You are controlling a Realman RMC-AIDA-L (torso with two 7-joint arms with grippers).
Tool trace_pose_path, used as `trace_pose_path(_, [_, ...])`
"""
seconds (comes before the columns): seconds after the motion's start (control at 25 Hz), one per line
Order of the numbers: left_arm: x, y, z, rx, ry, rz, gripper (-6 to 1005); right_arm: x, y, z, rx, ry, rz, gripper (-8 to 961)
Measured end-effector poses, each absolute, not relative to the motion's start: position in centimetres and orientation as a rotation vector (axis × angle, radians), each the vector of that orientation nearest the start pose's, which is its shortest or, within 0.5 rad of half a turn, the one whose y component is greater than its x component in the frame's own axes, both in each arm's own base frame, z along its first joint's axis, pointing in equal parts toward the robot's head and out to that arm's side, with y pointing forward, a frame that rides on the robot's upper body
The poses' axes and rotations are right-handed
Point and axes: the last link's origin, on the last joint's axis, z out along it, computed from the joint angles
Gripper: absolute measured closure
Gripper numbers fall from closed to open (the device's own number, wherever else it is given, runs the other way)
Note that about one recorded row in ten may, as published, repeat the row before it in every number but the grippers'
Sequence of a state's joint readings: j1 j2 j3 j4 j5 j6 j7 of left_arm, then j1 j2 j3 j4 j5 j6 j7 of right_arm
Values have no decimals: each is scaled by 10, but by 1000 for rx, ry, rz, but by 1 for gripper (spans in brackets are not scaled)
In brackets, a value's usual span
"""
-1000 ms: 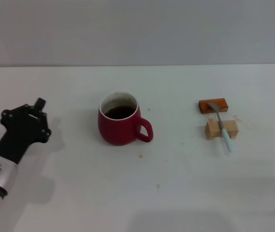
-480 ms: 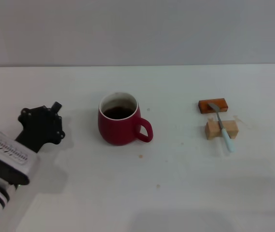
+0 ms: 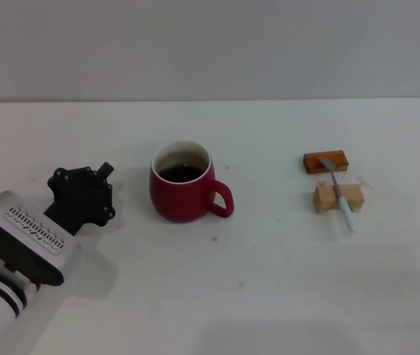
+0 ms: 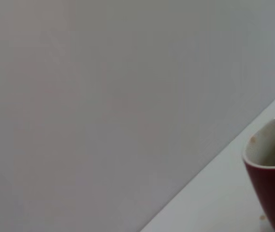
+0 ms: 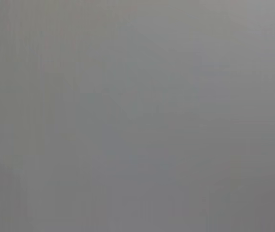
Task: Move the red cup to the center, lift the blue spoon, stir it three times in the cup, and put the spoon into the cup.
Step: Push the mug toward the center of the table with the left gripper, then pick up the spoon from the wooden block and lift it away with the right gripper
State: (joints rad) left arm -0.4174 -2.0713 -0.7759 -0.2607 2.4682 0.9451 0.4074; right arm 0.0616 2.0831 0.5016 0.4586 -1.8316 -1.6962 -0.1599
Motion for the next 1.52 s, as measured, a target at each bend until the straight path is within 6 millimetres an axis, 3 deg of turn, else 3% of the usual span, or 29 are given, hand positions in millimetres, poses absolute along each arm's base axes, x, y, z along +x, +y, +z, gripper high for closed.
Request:
trace_pose_path(1.24, [-279, 325, -98, -2109, 136, -273, 973, 329, 199, 6, -1152, 387, 766, 305])
trace_pose_path(1.44, [-283, 326, -91, -2061, 88, -284, 972, 329, 199, 6, -1156, 386, 766, 308])
trace_pose_path(1.52, [-298, 324, -65, -1898, -66, -338, 971, 327, 198, 3, -1178, 384, 770, 309])
